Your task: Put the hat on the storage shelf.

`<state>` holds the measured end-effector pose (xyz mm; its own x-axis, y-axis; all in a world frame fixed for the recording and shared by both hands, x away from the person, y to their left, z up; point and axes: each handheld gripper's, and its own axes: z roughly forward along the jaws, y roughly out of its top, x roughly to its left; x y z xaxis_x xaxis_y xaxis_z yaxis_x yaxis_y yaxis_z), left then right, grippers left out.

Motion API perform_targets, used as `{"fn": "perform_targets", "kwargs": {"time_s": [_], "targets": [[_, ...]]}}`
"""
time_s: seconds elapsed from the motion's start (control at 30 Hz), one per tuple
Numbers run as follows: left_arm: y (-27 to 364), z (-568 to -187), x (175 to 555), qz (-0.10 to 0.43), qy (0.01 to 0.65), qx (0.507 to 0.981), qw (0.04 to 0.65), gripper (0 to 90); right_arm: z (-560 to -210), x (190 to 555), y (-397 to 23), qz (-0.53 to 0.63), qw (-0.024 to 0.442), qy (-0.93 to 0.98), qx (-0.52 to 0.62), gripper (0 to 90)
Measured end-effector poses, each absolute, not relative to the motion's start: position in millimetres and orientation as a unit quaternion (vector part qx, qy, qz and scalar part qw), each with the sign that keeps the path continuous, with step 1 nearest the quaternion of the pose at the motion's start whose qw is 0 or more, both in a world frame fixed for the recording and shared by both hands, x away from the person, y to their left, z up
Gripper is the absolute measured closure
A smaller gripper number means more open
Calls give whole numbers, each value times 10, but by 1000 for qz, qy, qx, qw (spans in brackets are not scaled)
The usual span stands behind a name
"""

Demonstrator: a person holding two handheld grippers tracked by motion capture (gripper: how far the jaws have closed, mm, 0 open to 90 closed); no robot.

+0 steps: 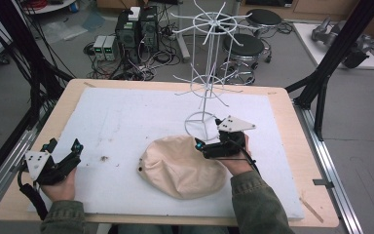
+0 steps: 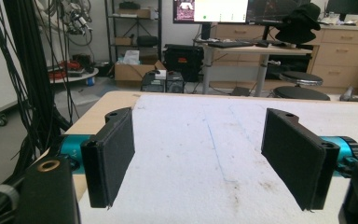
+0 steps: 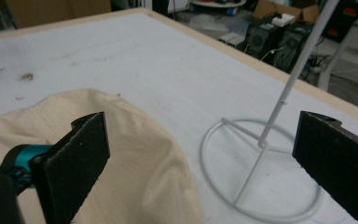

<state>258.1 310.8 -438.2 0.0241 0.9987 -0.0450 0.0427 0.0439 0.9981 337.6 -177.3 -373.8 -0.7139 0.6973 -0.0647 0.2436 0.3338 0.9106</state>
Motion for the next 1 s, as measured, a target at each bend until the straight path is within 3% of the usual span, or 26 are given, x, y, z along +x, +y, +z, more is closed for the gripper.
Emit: {"fn": "perform_targets", "kwargs": {"time_s": [0.2,0.83,1.0], "targets": [[3099,-4384,2585,469,514,507,509,261,-3852,3505,-1640,464,196,814,290,29],[3101,-4393,2599,463,515,508,512,263,-4279,3684,-1446,336,148,887,278,66],[3100,-4396,2601,462,516,508,513,263,-4286,3682,-1429,334,124,897,263,219]]}}
